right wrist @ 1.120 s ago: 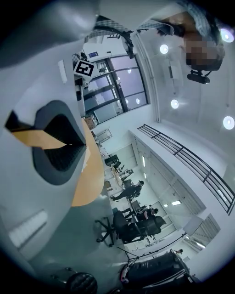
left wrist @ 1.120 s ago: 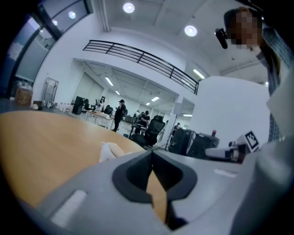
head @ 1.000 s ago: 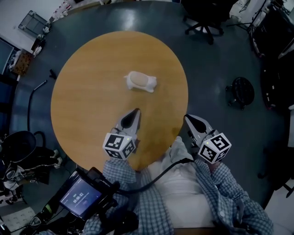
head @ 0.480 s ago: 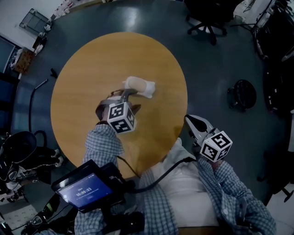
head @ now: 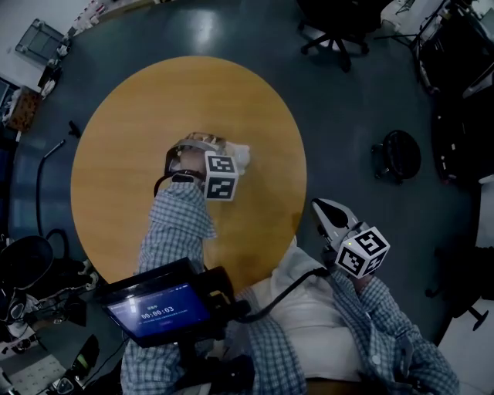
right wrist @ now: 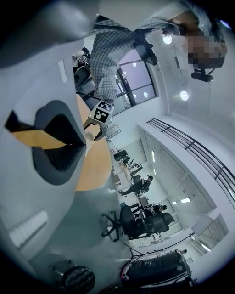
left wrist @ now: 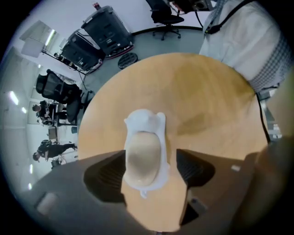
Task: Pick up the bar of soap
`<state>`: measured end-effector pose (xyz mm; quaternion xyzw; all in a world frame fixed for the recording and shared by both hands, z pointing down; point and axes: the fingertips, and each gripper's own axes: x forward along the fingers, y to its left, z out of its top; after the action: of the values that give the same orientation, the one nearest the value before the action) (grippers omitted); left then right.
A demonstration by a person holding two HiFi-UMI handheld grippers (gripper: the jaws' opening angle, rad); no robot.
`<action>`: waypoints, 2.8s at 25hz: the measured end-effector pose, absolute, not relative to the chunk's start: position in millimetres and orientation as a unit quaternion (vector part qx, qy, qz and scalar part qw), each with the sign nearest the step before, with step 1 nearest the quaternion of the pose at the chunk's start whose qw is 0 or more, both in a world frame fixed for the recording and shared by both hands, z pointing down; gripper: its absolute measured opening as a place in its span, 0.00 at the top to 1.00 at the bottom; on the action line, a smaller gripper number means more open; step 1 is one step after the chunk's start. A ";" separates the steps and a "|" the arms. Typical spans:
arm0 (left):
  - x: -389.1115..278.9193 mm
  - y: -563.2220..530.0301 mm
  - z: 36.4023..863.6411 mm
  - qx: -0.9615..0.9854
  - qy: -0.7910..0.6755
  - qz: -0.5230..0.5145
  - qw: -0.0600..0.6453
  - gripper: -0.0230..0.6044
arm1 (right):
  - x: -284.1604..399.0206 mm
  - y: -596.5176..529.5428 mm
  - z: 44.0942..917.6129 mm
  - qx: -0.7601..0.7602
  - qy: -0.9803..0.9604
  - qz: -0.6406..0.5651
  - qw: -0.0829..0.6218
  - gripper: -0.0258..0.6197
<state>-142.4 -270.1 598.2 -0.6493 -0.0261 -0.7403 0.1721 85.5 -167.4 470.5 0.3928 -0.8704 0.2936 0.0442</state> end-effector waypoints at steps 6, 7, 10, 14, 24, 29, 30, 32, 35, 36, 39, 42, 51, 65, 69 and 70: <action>-143.6 -280.7 617.8 -0.631 -0.063 -0.758 0.154 0.42 | 89.4 -170.6 482.1 0.400 -0.862 0.308 0.053 0.95; -143.0 -280.8 621.4 -0.630 -0.065 -0.759 0.153 0.42 | 90.0 -171.4 483.2 0.401 -0.861 0.309 0.053 0.96; -137.7 -282.0 627.8 -0.629 -0.066 -0.759 0.155 0.41 | 95.5 -176.2 487.2 0.401 -0.860 0.312 0.051 0.96; -136.3 -283.1 633.8 -0.631 -0.060 -0.754 0.173 0.40 | 93.2 -180.2 495.8 0.398 -0.859 0.319 0.049 0.96; -140.8 -281.5 624.5 -0.645 -0.015 -0.738 0.199 0.73 | 85.4 -180.2 492.1 0.384 -0.865 0.321 0.049 0.96; -136.5 -282.2 616.0 -0.663 0.011 -0.722 0.198 0.80 | 85.2 -180.8 490.3 0.379 -0.867 0.320 0.050 0.95; -136.8 -281.9 615.3 -0.665 0.014 -0.720 0.196 0.80 | 84.1 -180.4 490.4 0.378 -0.868 0.320 0.050 0.96; -139.0 -281.1 613.3 -0.671 0.021 -0.717 0.189 0.80 | 80.5 -179.3 490.2 0.375 -0.869 0.319 0.051 0.96; -139.6 -281.5 602.3 -0.701 0.063 -0.693 0.160 0.80 | 76.4 -179.7 488.5 0.370 -0.872 0.318 0.049 0.95; -138.0 -280.5 596.6 -0.717 0.084 -0.678 0.142 0.80 | 76.4 -180.2 487.6 0.368 -0.873 0.317 0.048 0.95; -131.7 -272.1 579.0 -0.771 0.157 -0.613 0.069 0.80 | 76.6 -183.1 483.2 0.364 -0.877 0.312 0.044 0.96; -128.2 -258.9 563.0 -0.820 0.224 -0.527 -0.009 0.80 | 70.1 -187.0 475.2 0.357 -0.882 0.305 0.039 0.96; -99.1 -203.8 484.8 -0.901 0.329 -0.142 -0.245 0.80 | 45.1 -183.4 458.3 0.330 -0.898 0.290 0.028 0.96; -94.0 -164.6 442.4 -0.885 0.304 0.104 -0.338 0.80 | 18.6 -183.3 441.2 0.312 -0.906 0.285 0.003 0.96; -93.0 -160.6 450.7 -0.884 0.297 0.111 -0.343 0.80 | 15.3 -176.1 440.5 0.297 -0.912 0.282 0.009 0.96; -92.2 -159.9 451.1 -0.884 0.296 0.111 -0.345 0.80 | 14.5 -173.9 440.1 0.293 -0.914 0.280 0.010 0.96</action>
<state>-92.2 -159.9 451.1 -0.8839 0.2957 0.1105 -0.3451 14.5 -173.9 440.1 0.2928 -0.9142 0.2801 0.0104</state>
